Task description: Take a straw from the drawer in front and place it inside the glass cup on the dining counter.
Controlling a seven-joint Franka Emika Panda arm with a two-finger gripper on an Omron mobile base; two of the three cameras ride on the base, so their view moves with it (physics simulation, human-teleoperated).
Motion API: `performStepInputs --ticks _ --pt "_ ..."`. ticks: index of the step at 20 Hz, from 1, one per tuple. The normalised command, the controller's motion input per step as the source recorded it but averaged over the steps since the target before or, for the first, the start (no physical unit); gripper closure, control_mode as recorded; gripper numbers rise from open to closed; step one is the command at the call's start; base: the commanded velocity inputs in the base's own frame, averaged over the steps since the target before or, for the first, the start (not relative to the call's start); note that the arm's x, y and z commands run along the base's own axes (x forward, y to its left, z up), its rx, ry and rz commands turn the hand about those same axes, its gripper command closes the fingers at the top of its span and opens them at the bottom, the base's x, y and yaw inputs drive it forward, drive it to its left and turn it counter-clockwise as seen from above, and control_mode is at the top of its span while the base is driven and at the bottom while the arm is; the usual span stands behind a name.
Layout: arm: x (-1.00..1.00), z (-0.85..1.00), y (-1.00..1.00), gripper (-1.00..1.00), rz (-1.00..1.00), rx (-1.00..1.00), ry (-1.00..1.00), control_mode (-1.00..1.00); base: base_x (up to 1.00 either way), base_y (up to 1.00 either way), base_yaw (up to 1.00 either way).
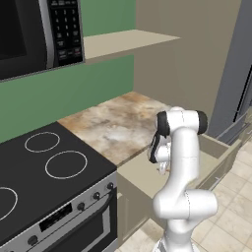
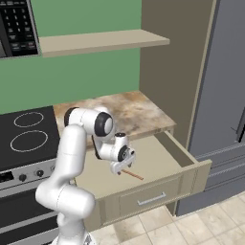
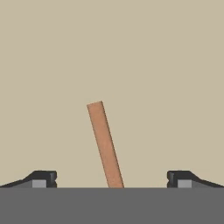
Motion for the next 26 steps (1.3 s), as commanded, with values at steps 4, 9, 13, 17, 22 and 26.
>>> performStepInputs --ticks 4,9,13,17,22,26 --pt "0.00 -0.33 -0.05 -1.00 0.11 0.00 0.00 -1.00 0.00 0.00 0.00" --pt "0.00 -0.42 -0.09 -1.00 0.10 0.00 0.00 -1.00 0.00 0.00 0.00" --pt "-0.02 -0.45 -0.01 1.00 0.09 0.00 0.00 -1.00 0.00 0.00 0.00" --pt "-0.38 -0.31 -0.18 1.00 0.05 0.00 0.00 -1.00 0.00 0.00 0.00" --pt "-0.52 -0.20 -0.34 1.00 0.01 0.00 0.00 -1.00 0.00 0.00 0.00" --pt "-0.39 -0.09 -0.34 1.00 0.00 0.01 0.00 -1.00 0.00 0.00 0.00"
